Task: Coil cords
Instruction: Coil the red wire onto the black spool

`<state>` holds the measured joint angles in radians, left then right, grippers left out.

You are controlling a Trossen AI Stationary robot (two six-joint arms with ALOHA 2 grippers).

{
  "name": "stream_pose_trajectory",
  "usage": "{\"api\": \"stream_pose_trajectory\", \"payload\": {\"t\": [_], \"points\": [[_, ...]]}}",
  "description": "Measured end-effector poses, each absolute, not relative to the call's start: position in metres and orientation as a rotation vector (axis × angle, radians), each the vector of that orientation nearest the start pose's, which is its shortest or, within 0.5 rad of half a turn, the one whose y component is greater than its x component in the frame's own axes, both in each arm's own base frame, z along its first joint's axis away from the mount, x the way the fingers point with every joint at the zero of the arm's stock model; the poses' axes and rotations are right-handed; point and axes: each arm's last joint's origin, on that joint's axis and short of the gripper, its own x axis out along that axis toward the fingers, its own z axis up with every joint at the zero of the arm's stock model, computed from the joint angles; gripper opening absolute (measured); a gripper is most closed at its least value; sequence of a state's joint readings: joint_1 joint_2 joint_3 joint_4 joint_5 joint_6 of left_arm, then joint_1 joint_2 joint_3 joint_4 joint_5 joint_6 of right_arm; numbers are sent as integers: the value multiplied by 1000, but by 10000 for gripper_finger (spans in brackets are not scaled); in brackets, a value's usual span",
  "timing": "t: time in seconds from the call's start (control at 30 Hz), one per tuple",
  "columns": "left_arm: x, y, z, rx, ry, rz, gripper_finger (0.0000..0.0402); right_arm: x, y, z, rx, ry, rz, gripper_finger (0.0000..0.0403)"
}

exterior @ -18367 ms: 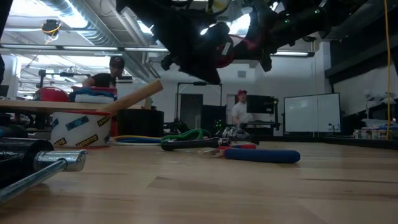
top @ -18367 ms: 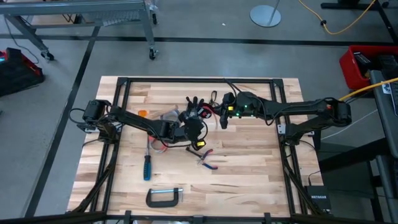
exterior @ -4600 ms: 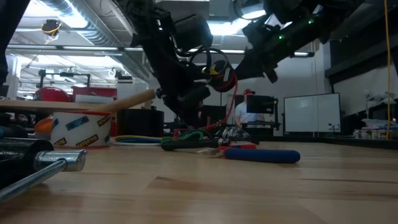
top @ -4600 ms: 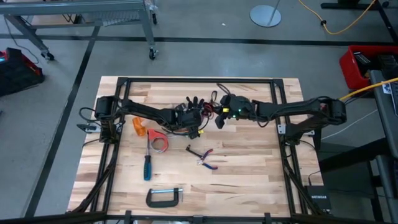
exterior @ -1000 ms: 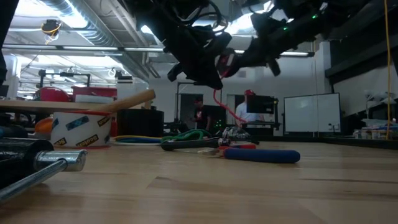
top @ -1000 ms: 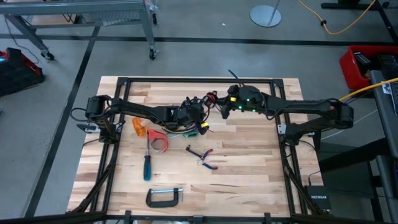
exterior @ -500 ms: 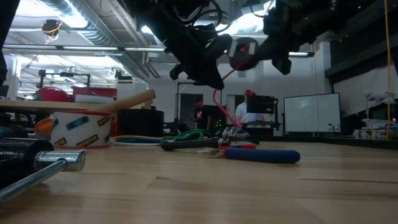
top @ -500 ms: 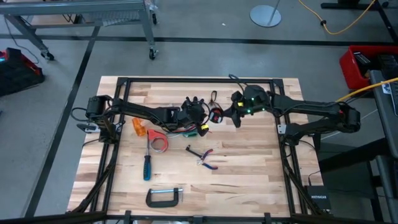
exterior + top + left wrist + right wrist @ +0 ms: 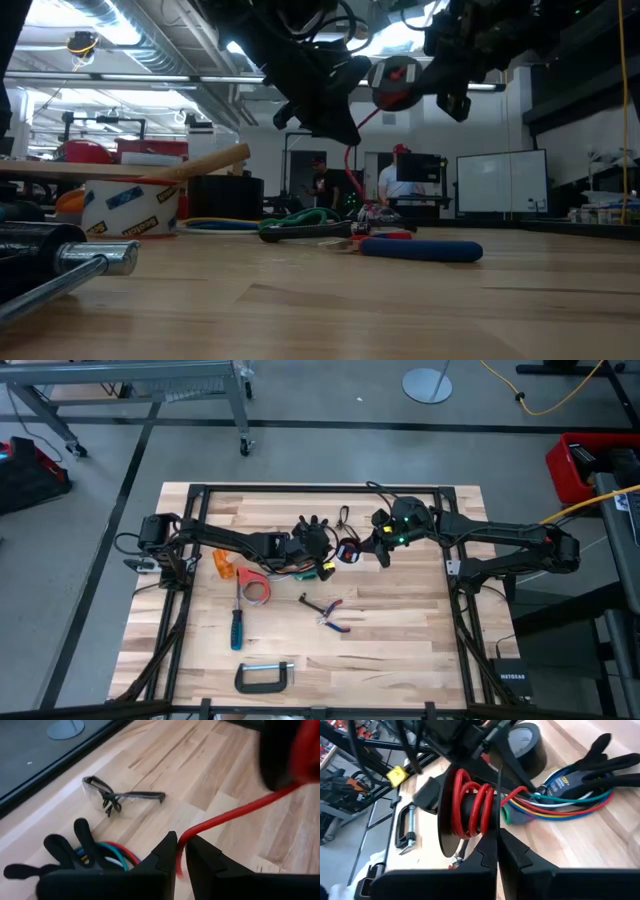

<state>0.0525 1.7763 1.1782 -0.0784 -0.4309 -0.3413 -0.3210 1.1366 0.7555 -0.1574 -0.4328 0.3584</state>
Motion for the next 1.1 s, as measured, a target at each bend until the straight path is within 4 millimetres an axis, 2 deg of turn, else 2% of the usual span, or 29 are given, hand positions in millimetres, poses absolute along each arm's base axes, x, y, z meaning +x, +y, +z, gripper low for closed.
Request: {"api": "stream_pose_trajectory", "payload": {"t": [0.27, 0.9, 1.1], "points": [[382, 33, 214, -228, 578, 593, 45, 233, -63, 262, 544, 489, 59, 1], [381, 33, 209, -205, 623, 589, 47, 234, -63, 266, 534, 451, 95, 1], [380, 29, 208, -90, 673, 531, 47, 234, -63, 265, 534, 453, 92, 1]]}}
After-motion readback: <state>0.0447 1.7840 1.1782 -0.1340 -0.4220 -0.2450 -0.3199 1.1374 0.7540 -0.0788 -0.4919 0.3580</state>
